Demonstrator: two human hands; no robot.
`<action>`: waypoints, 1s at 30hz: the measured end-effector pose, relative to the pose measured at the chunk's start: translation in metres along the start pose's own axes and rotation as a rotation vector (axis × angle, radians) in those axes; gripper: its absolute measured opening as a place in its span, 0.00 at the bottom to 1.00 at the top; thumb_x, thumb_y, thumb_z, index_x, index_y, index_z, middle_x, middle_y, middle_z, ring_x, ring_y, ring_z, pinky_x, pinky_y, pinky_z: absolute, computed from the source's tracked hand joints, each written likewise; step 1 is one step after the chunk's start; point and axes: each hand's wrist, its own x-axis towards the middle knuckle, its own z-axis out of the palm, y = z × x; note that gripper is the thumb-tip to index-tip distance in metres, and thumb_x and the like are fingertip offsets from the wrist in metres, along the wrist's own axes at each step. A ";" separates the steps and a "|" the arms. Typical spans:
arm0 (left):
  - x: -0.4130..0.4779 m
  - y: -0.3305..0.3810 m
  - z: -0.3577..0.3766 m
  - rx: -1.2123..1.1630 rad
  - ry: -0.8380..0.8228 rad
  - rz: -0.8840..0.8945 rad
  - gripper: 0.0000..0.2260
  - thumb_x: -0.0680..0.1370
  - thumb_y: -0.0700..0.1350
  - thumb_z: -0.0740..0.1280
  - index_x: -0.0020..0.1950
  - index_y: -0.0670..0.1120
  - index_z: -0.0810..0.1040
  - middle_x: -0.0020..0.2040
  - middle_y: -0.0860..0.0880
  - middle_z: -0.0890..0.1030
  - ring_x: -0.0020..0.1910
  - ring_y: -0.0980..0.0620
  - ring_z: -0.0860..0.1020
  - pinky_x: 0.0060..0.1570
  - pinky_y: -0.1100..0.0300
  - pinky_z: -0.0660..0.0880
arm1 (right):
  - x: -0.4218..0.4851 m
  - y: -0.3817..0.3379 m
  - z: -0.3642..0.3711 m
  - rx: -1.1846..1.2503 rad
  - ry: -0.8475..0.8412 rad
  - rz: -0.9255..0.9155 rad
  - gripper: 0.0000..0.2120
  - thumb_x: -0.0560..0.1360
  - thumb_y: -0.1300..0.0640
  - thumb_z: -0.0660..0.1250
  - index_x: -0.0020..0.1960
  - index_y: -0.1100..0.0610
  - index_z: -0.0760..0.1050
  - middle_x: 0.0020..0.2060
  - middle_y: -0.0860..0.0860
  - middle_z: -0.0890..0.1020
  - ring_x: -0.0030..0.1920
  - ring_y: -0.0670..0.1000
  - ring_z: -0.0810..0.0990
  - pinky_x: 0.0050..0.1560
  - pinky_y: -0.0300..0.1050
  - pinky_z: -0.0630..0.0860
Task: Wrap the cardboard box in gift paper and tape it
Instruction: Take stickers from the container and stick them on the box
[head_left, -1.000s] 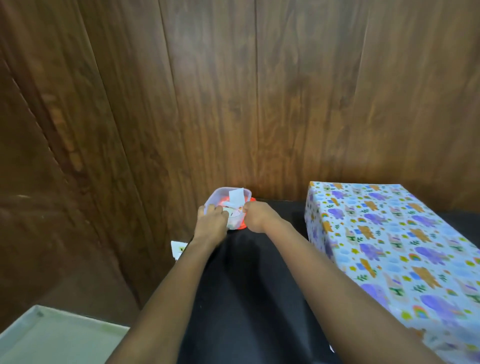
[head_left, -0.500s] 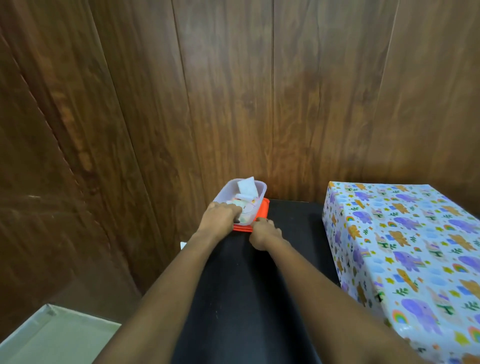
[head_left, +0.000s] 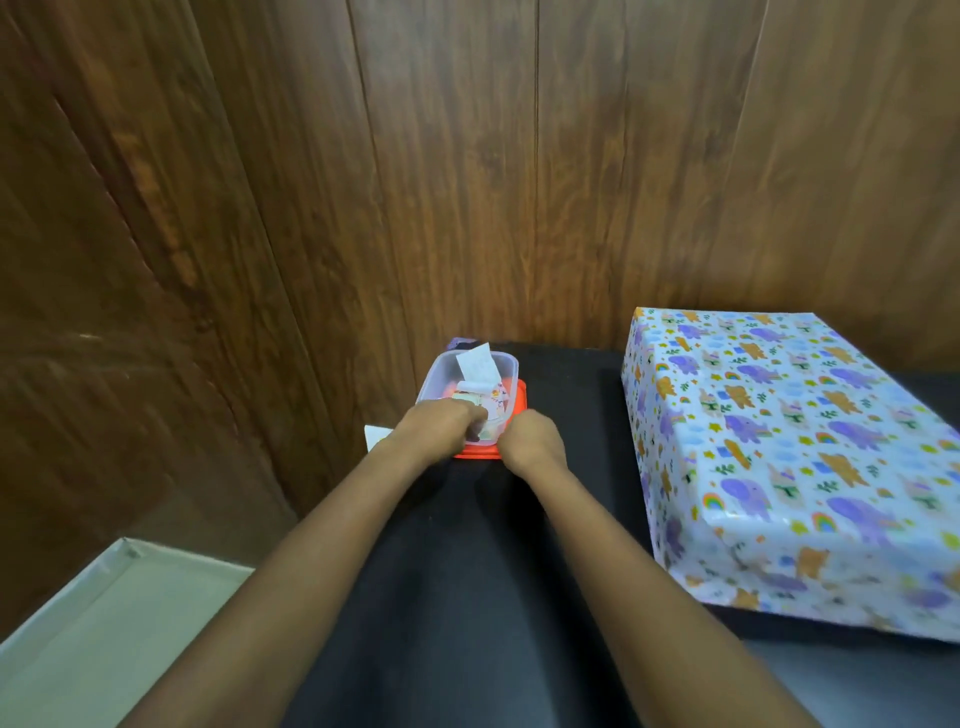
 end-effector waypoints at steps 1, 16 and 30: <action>-0.016 0.000 0.004 0.060 0.014 -0.002 0.12 0.70 0.51 0.65 0.43 0.45 0.82 0.45 0.46 0.83 0.43 0.49 0.79 0.48 0.54 0.75 | -0.013 0.005 -0.003 0.048 0.013 0.018 0.13 0.78 0.59 0.57 0.58 0.63 0.75 0.56 0.57 0.79 0.55 0.58 0.78 0.43 0.43 0.68; -0.056 -0.017 -0.004 -0.125 0.084 0.143 0.23 0.80 0.58 0.56 0.70 0.46 0.66 0.72 0.46 0.64 0.70 0.48 0.65 0.67 0.51 0.64 | -0.054 0.023 -0.022 0.715 -0.069 0.186 0.15 0.80 0.51 0.57 0.60 0.61 0.72 0.54 0.53 0.79 0.54 0.52 0.77 0.48 0.42 0.71; -0.104 -0.039 0.025 -0.545 0.015 -0.059 0.11 0.80 0.36 0.59 0.56 0.36 0.77 0.51 0.41 0.83 0.51 0.46 0.82 0.56 0.50 0.77 | -0.100 0.046 -0.039 0.721 -0.184 0.219 0.10 0.76 0.64 0.58 0.55 0.61 0.75 0.51 0.56 0.80 0.43 0.50 0.76 0.38 0.40 0.69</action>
